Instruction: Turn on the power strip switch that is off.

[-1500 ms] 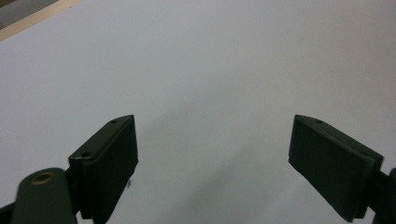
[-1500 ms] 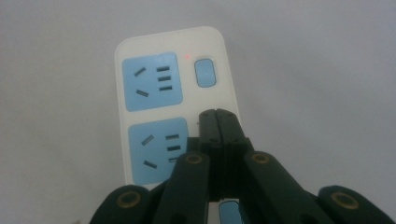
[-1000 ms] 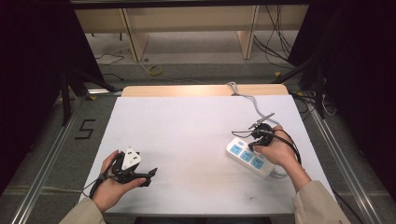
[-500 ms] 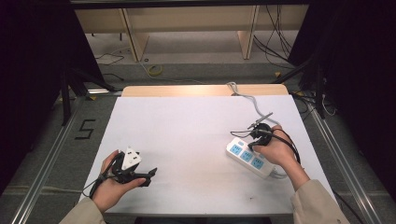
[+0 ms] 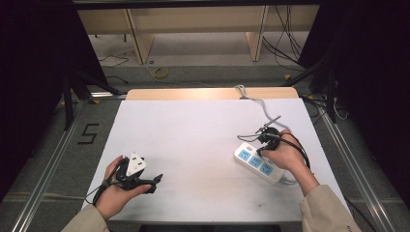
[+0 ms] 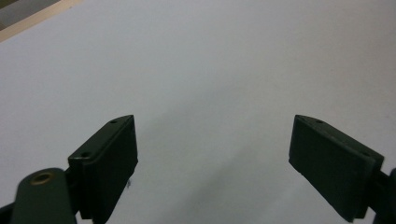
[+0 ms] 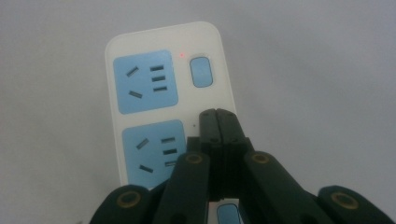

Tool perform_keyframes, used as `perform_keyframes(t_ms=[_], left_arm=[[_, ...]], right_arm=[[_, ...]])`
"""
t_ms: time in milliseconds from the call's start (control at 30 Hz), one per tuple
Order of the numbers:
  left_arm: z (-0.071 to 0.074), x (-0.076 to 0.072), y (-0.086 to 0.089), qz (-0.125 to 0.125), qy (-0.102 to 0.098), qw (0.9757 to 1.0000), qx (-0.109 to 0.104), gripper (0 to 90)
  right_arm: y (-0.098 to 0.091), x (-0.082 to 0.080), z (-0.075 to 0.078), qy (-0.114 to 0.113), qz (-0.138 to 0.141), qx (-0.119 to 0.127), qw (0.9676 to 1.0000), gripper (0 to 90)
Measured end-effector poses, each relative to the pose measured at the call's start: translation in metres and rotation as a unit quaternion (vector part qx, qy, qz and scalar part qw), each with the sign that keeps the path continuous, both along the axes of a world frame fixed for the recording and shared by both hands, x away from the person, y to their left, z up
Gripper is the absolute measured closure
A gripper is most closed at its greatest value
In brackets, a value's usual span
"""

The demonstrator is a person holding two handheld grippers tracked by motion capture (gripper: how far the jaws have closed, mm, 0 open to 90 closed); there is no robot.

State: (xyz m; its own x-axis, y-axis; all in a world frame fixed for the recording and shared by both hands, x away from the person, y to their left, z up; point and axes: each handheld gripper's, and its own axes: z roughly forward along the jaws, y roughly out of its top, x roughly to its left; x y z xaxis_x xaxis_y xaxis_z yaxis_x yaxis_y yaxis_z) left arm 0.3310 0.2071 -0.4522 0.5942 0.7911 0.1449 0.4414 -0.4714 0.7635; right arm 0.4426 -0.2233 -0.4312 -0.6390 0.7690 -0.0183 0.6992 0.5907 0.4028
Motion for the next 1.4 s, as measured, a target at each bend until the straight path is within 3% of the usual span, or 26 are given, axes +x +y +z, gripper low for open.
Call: perform_keyframes(t_ms=[1400], left_arm=[[-0.0005, 0.0002, 0.0000, 0.000, 0.001, 1.0000, 0.002, 15.2]], right_arm=[[0.0029, 0.0038, 0.0002, 0.016, -0.010, -0.009, 0.9998, 90.0]])
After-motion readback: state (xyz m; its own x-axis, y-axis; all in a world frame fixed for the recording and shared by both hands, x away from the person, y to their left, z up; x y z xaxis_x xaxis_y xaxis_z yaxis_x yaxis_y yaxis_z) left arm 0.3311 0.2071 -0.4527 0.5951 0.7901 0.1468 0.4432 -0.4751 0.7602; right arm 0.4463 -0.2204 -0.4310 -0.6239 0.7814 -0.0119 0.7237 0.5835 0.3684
